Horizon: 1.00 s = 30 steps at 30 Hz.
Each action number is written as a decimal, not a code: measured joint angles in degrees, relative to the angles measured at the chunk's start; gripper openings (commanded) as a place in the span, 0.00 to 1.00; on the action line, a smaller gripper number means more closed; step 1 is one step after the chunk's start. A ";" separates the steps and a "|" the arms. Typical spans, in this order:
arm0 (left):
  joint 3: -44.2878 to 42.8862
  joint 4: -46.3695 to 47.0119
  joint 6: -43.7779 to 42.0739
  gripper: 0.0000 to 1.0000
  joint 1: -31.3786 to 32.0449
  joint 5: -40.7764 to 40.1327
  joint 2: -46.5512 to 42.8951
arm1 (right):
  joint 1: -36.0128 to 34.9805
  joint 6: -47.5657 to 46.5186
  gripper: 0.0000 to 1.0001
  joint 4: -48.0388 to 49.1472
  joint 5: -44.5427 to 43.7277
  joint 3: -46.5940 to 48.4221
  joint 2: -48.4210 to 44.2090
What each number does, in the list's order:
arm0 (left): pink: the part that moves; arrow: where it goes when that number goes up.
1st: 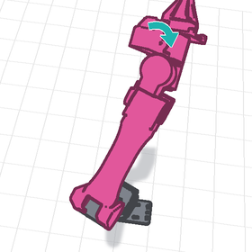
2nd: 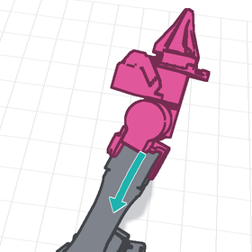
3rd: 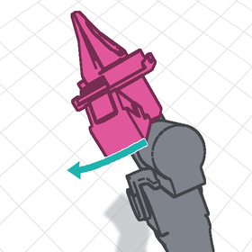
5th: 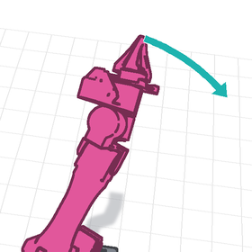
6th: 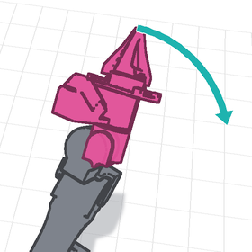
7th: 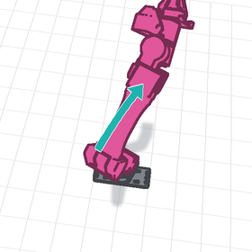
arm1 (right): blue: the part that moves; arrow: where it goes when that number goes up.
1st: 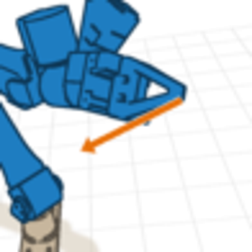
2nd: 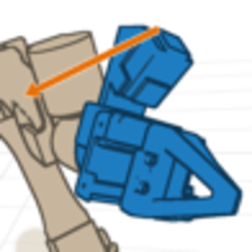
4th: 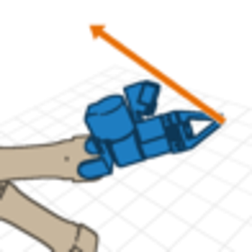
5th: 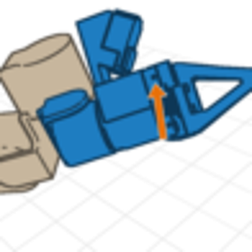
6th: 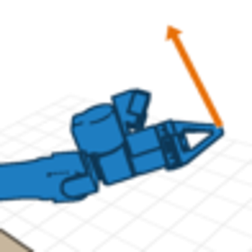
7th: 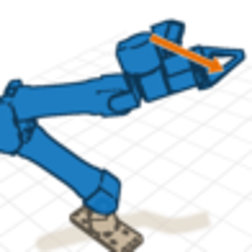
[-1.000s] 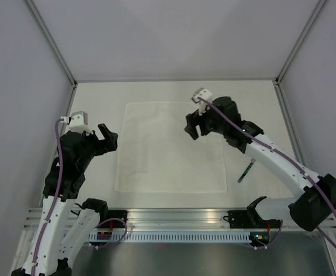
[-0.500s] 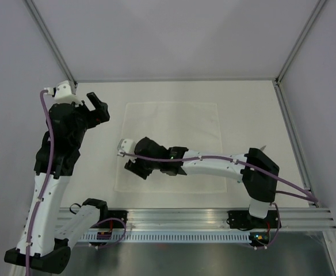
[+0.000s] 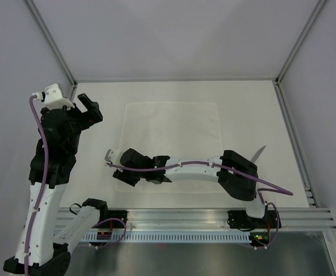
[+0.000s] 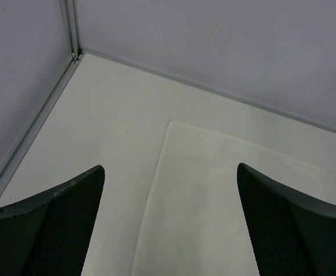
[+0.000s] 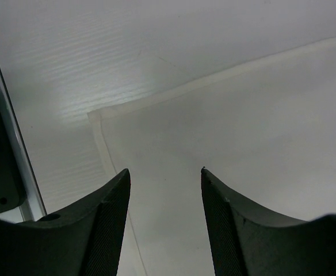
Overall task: Fold the napkin, place the utensils inside, and roll it up
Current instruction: Fold the napkin
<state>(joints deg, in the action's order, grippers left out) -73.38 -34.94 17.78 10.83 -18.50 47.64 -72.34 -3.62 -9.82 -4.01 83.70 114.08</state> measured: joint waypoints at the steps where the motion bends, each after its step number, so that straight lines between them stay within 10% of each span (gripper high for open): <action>1: 0.79 0.04 -0.13 1.00 0.00 -0.33 -0.42 | -0.28 -0.02 0.58 0.28 -0.44 0.59 0.35; 30: 10.47 2.54 -1.38 1.00 -2.14 -6.40 -3.41 | -6.93 0.90 0.52 -2.89 -6.45 16.17 17.42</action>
<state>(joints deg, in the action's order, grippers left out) -62.92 -32.40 16.40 8.69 -24.91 44.23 -79.26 -2.72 -12.71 -10.46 99.88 131.50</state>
